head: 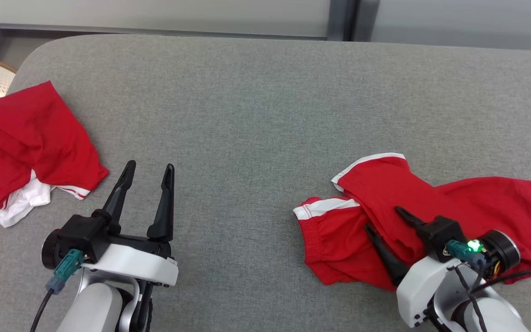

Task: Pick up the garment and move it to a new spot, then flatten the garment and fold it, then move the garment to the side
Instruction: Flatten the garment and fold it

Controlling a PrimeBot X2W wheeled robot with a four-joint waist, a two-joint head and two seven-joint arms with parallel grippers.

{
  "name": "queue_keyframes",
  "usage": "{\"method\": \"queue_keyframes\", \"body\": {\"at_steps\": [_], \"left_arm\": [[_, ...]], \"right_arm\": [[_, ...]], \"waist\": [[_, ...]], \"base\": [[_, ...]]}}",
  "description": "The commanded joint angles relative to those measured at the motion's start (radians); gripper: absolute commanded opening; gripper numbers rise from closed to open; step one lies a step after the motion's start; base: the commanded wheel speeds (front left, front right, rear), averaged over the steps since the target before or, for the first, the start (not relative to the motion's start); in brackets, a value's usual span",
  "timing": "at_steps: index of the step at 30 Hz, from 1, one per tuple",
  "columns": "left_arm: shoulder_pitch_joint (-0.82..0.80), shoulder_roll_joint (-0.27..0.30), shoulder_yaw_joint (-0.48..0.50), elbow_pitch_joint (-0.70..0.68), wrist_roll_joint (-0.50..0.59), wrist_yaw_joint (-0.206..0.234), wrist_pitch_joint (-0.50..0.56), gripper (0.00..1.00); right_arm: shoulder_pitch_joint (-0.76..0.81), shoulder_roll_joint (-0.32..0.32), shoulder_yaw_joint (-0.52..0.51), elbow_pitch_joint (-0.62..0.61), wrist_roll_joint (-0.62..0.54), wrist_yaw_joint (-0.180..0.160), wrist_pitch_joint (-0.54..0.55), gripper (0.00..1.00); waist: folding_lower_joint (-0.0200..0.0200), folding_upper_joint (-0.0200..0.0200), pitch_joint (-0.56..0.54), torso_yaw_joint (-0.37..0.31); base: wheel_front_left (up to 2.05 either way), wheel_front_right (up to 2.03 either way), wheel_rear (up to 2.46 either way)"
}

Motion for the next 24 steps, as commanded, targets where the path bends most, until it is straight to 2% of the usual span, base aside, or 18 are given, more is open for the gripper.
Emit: {"method": "queue_keyframes", "body": {"at_steps": [1, 2, 3, 13, 17, 22, 23, 24], "left_arm": [[-0.019, -0.004, 0.009, 0.004, 0.012, -0.009, -0.001, 1.00], [-0.021, -0.007, 0.013, 0.006, 0.014, -0.014, -0.001, 1.00], [-0.022, -0.011, 0.016, 0.008, 0.017, -0.017, -0.001, 1.00], [-0.017, -0.032, 0.054, 0.016, 0.053, -0.040, -0.001, 1.00], [-0.008, -0.033, 0.071, 0.015, 0.063, -0.043, -0.001, 1.00], [0.003, -0.031, 0.083, 0.017, 0.072, -0.049, -0.001, 1.00], [0.003, -0.031, 0.083, 0.017, 0.072, -0.049, -0.001, 1.00], [0.006, -0.031, 0.087, 0.017, 0.076, -0.049, -0.001, 1.00]], "right_arm": [[-0.014, -0.011, -0.007, 0.014, -0.008, -0.001, 0.009, 0.46], [-0.020, -0.011, -0.013, 0.021, -0.014, -0.001, 0.012, 0.37], [-0.023, -0.013, -0.016, 0.026, -0.018, -0.001, 0.013, 0.00], [-0.007, 0.017, -0.102, 0.001, -0.006, -0.001, -0.044, 0.00], [0.011, 0.046, -0.191, -0.037, -0.002, -0.001, -0.069, 0.00], [0.086, 0.116, -0.333, -0.076, 0.017, -0.001, -0.067, 0.00], [0.086, 0.116, -0.333, -0.076, 0.017, -0.001, -0.067, 0.00], [0.130, 0.145, -0.390, -0.091, 0.029, -0.001, -0.065, 0.00]], "waist": [[0.0000, 0.0000, 0.006, 0.004], [0.0000, 0.0000, 0.008, 0.004], [0.0000, 0.0000, 0.010, 0.003], [0.0000, 0.0000, 0.013, -0.019], [0.0000, 0.0000, 0.007, -0.034], [0.0000, 0.0000, -0.002, -0.053], [0.0000, 0.0000, -0.002, -0.053], [0.0000, 0.0000, -0.005, -0.059]], "base": [[0.00, 0.00, 0.00], [0.00, 0.00, 0.00], [0.00, 0.00, 0.00], [0.00, 0.00, 0.00], [0.00, 0.00, 0.00], [0.00, 0.00, 0.00], [0.00, 0.00, 0.00], [0.00, 0.00, 0.00]]}}
